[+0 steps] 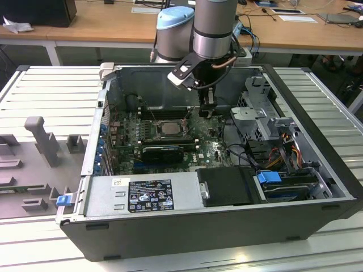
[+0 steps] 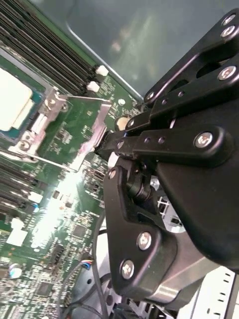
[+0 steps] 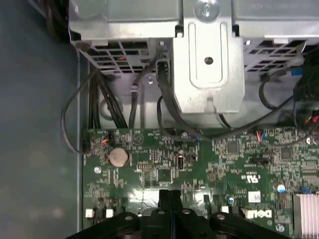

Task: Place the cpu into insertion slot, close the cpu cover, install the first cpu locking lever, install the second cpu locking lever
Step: 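Close the cpu cover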

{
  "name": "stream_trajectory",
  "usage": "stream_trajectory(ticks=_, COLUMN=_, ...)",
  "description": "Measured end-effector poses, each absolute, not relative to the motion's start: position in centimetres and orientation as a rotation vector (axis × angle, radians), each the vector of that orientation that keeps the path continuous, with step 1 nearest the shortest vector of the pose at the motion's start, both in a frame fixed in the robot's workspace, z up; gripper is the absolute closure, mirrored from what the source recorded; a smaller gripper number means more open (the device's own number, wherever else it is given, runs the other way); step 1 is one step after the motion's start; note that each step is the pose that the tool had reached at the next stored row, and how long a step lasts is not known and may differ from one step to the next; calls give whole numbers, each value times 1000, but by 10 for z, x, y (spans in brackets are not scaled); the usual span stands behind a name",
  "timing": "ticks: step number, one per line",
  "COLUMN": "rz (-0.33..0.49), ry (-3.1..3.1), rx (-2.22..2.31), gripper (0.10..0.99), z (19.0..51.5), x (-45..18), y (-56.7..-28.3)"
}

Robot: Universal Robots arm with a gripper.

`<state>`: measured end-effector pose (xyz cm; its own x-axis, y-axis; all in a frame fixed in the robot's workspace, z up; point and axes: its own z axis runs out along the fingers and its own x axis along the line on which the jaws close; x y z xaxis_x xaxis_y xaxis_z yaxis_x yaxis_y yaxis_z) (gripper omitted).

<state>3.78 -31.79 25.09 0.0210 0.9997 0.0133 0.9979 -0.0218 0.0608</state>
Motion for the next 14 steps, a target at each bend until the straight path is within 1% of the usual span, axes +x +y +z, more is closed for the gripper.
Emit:
stream_trajectory(ticks=5, rz=81, ry=2177, rx=2216, gripper=980, z=251, x=27, y=-318)
stream_trajectory(ticks=8, rz=81, ry=2177, rx=2216, gripper=980, z=249, x=5, y=-318)
stream_trajectory(ticks=14, rz=83, ry=2179, rx=2215, gripper=980, z=238, x=-11, y=-318)
